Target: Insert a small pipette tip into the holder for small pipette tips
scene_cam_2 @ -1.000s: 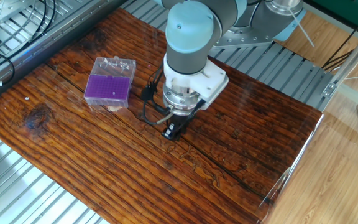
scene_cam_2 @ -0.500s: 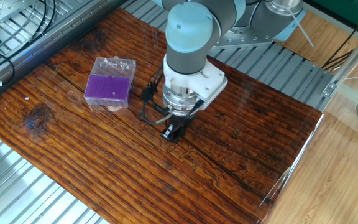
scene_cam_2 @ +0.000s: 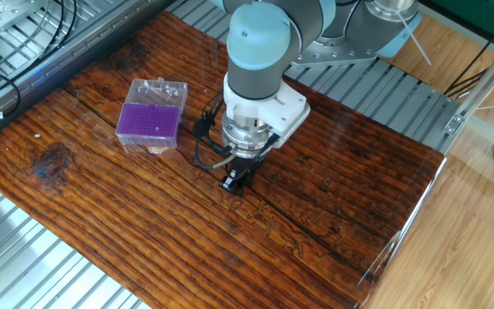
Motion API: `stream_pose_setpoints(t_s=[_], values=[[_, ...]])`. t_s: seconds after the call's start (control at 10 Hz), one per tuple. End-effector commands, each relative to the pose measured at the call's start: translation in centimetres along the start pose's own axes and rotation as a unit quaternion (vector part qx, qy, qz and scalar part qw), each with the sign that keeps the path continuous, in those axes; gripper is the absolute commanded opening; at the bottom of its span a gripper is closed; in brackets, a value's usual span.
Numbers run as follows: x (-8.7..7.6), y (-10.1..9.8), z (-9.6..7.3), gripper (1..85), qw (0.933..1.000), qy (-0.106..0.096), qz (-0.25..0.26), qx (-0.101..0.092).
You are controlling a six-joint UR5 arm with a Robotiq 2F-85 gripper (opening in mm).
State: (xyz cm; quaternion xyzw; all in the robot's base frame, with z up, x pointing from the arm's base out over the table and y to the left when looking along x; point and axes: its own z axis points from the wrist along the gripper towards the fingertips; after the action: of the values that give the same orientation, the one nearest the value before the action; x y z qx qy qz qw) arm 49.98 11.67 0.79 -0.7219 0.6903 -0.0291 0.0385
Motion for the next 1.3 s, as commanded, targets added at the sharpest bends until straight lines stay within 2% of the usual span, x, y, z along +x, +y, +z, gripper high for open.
stream_pose_setpoints(t_s=[0.0, 0.5, 0.6, 0.8, 1.0, 1.2], values=[[-0.1, -0.4, 0.0, 31.7, 1.0, -0.003, 0.005, 0.005], [-0.5, -0.5, -0.5, 31.3, 0.9999, -0.005, 0.011, 0.0], [-0.7, -0.6, -1.0, 31.3, 0.9999, 0.004, 0.016, -0.002], [0.7, 0.7, -1.6, 31.7, 0.9983, 0.04, 0.033, -0.026], [2.8, 1.8, -2.0, 31.0, 0.9944, 0.083, 0.047, -0.045], [4.0, 2.4, -2.3, 31.0, 0.9917, 0.106, 0.043, -0.057]])
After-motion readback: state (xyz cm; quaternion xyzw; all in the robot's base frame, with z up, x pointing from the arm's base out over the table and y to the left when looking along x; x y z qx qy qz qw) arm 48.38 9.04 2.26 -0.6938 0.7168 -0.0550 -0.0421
